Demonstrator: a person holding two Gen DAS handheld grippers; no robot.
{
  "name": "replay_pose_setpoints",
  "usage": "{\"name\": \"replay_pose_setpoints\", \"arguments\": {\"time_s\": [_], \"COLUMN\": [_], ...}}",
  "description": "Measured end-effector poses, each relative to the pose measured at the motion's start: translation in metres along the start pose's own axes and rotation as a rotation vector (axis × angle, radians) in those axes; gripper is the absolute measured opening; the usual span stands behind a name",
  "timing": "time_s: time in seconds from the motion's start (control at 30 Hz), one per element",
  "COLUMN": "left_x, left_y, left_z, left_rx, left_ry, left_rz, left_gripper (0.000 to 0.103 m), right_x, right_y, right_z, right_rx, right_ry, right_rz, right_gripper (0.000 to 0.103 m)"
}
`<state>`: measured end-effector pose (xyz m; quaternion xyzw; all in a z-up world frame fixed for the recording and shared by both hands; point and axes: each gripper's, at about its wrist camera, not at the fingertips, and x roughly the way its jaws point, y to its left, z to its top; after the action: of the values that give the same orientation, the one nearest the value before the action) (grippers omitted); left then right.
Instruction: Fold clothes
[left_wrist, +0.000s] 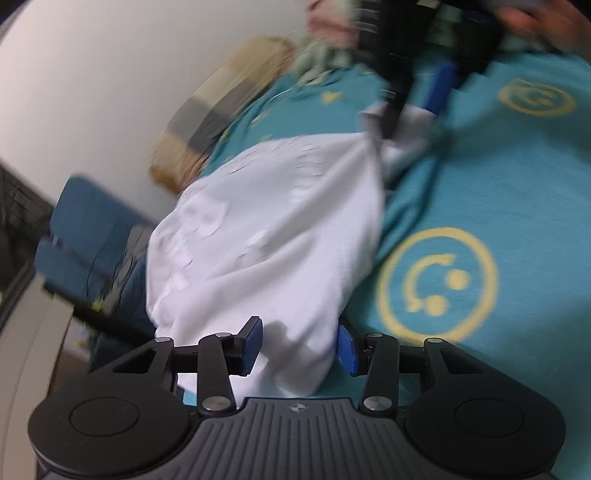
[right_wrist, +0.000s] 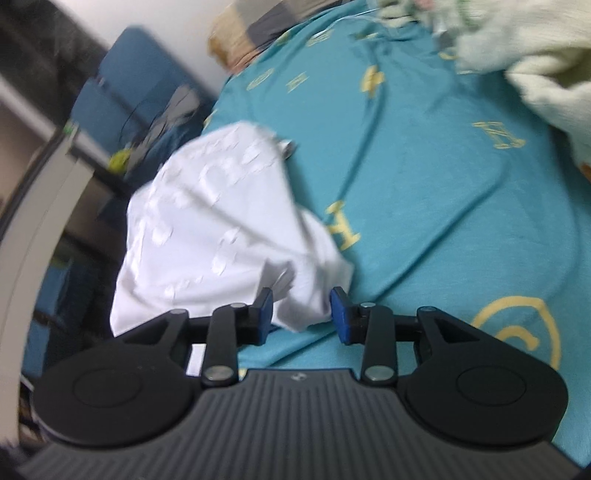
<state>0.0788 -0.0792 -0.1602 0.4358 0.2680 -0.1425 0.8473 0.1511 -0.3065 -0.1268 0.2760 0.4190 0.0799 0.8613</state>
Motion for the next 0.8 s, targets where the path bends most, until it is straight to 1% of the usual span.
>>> {"name": "replay_pose_setpoints", "arguments": {"time_s": [0.03, 0.07, 0.1, 0.13, 0.17, 0.2, 0.23, 0.33, 0.4, 0.47, 0.53, 0.6, 0.67, 0.73, 0.8], "left_x": [0.000, 0.000, 0.000, -0.005, -0.009, -0.013, -0.018, -0.041, -0.068, -0.098, -0.127, -0.144, -0.145, -0.133, -0.098], "left_y": [0.007, 0.014, 0.021, 0.029, 0.038, 0.047, 0.056, 0.085, 0.103, 0.118, 0.131, 0.146, 0.162, 0.175, 0.187], "left_z": [0.001, 0.001, 0.002, 0.004, 0.005, 0.007, 0.008, 0.013, 0.014, 0.010, 0.000, -0.012, -0.024, -0.031, -0.029], "left_rx": [-0.041, -0.082, -0.125, -0.175, -0.226, -0.277, -0.327, -0.477, -0.544, -0.567, -0.575, -0.605, -0.671, -0.754, -0.827], "left_ry": [-0.003, -0.005, -0.013, -0.036, -0.059, -0.082, -0.106, -0.189, -0.259, -0.329, -0.377, -0.391, -0.377, -0.343, -0.272], "left_rz": [-0.009, -0.017, -0.025, -0.029, -0.033, -0.037, -0.043, -0.080, -0.132, -0.190, -0.264, -0.362, -0.460, -0.490, -0.490], "left_gripper": [0.032, 0.024, 0.012, 0.008, 0.006, 0.006, 0.006, 0.005, 0.005, 0.005, 0.005, 0.005, 0.005, 0.005, 0.005], "right_x": [0.003, 0.005, 0.006, 0.006, 0.005, 0.003, -0.001, -0.019, -0.035, -0.056, -0.079, -0.100, -0.115, -0.110, -0.105], "right_y": [0.003, 0.006, 0.007, 0.009, 0.010, 0.011, 0.011, 0.015, 0.021, 0.030, 0.039, 0.046, 0.052, 0.051, 0.051], "right_z": [-0.001, -0.003, -0.004, -0.004, -0.004, -0.003, -0.002, 0.003, 0.005, 0.006, 0.007, 0.005, 0.003, 0.008, 0.012], "right_rx": [-0.025, -0.047, -0.063, -0.076, -0.088, -0.096, -0.102, -0.105, -0.125, -0.161, -0.201, -0.248, -0.288, -0.293, -0.298], "right_ry": [0.006, 0.005, -0.002, -0.014, -0.028, -0.050, -0.076, -0.167, -0.197, -0.215, -0.226, -0.205, -0.178, -0.153, -0.129], "right_rz": [-0.003, -0.014, -0.025, -0.036, -0.049, -0.060, -0.066, -0.052, -0.031, 0.002, 0.041, 0.088, 0.127, 0.137, 0.147], "right_gripper": [0.038, 0.038, 0.038, 0.036, 0.034, 0.022, 0.014, 0.012, 0.012, 0.012, 0.012, 0.012, 0.011, 0.012, 0.012]}}
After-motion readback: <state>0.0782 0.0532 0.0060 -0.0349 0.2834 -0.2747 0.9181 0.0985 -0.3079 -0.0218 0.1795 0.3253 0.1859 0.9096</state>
